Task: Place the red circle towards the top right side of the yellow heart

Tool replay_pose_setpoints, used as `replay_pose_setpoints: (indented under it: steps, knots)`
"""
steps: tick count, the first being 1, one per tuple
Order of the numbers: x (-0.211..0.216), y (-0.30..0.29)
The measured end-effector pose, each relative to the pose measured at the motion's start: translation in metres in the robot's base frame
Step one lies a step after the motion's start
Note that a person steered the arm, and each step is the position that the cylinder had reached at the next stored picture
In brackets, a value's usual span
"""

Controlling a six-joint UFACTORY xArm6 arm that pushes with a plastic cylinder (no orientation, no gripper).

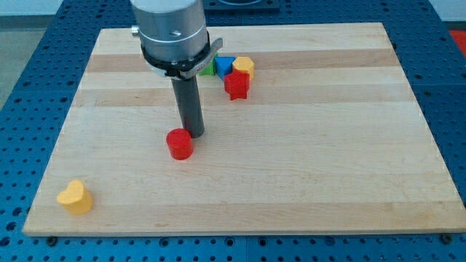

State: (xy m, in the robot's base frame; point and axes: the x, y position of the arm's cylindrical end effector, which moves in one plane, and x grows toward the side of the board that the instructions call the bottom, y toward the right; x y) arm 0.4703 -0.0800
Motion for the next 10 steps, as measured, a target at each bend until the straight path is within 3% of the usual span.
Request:
replay_pose_setpoints:
  steps: [3, 5, 8, 10]
  knots:
    - [0.037, -0.013]
    - [0.044, -0.078]
    - [0.059, -0.036]
    - [0.084, -0.066]
